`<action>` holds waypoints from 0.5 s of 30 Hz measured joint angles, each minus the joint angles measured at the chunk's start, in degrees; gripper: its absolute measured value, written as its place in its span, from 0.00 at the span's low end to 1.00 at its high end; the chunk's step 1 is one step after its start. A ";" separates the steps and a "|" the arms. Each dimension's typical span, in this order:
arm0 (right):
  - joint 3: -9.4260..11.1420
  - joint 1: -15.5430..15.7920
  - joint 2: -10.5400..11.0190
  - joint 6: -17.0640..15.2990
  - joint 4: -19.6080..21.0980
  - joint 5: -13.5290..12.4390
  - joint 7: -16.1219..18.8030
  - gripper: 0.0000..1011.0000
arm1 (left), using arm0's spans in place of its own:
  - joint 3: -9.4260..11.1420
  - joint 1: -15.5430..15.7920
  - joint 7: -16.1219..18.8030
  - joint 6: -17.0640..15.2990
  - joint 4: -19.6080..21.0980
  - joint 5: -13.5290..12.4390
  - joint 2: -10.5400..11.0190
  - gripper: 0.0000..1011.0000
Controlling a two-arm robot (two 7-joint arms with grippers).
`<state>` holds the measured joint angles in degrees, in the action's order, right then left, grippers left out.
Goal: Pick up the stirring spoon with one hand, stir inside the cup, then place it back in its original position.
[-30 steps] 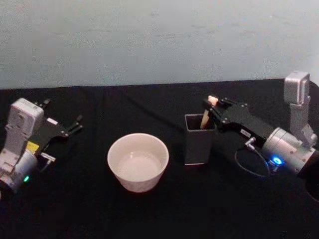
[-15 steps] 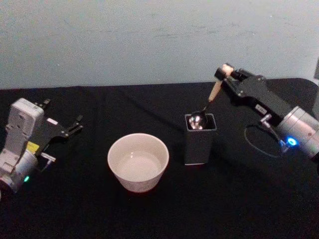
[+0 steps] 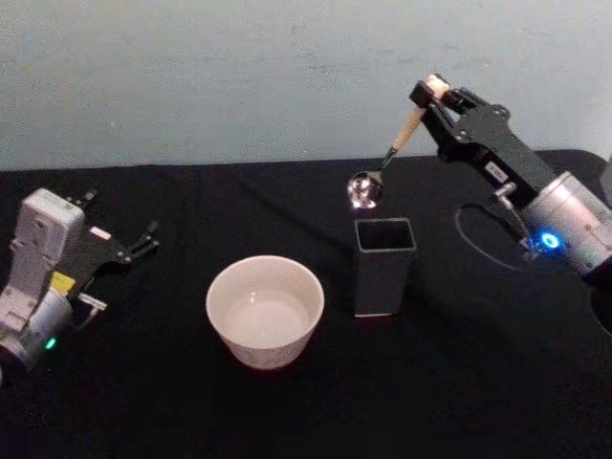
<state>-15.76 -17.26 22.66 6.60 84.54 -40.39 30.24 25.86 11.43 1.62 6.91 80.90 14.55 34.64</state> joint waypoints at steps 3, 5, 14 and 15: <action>-0.87 -0.63 -0.42 -0.05 -0.64 0.04 0.08 0.22 | 0.00 0.00 0.00 0.00 0.00 0.00 0.00 0.99; -2.25 -1.54 -0.92 -0.09 -1.60 0.44 0.65 0.22 | 0.00 0.00 0.00 0.00 0.00 0.00 0.00 0.99; -5.94 -3.00 -1.50 -0.03 -3.39 2.13 3.01 0.22 | 0.00 0.00 0.00 0.00 0.00 0.00 0.00 0.99; -6.25 -3.08 -1.50 -0.01 -3.52 2.33 3.24 0.22 | 0.00 0.00 0.00 0.00 0.00 0.00 0.00 0.99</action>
<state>-22.00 -20.35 21.16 6.59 81.02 -38.06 33.49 25.86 11.43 1.62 6.91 80.90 14.55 34.65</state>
